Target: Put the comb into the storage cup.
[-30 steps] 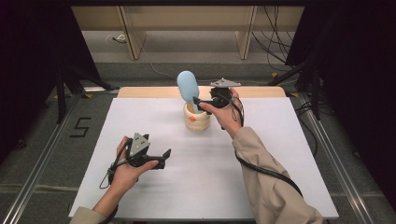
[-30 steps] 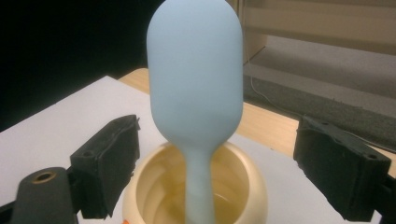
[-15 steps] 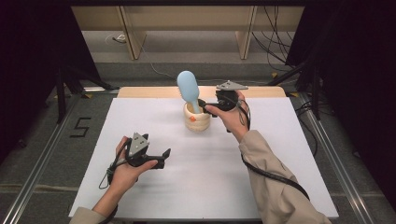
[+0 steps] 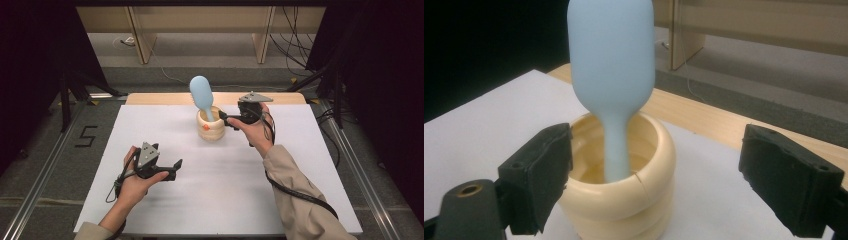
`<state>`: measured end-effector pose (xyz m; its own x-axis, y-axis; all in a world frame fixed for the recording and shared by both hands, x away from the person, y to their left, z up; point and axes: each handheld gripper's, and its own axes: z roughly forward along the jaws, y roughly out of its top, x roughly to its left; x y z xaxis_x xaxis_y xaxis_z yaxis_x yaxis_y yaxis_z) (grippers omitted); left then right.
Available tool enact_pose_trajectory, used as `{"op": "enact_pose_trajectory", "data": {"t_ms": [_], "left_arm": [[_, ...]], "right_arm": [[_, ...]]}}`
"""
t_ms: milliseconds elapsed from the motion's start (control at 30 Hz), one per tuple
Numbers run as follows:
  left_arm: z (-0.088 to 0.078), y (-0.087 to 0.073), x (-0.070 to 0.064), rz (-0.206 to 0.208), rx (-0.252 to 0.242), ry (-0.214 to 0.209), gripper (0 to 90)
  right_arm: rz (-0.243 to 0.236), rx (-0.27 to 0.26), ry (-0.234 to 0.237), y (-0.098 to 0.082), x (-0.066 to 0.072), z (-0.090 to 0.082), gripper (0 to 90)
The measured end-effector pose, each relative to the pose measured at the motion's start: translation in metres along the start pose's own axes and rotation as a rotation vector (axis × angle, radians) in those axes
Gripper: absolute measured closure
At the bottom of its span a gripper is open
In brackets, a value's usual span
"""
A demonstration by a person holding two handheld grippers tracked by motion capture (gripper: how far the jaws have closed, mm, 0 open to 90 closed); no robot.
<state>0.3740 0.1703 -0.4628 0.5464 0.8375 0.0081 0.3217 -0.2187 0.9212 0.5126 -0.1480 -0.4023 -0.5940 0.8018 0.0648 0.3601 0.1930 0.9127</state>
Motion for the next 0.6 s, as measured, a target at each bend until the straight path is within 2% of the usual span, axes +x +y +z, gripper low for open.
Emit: {"op": "enact_pose_trajectory", "data": {"t_ms": [600], "left_arm": [[0.0,0.0,0.0,0.002,0.0,0.002,0.0]], "right_arm": [[-0.009,0.002,0.005,-0.013,-0.005,-0.019,14.8]]}}
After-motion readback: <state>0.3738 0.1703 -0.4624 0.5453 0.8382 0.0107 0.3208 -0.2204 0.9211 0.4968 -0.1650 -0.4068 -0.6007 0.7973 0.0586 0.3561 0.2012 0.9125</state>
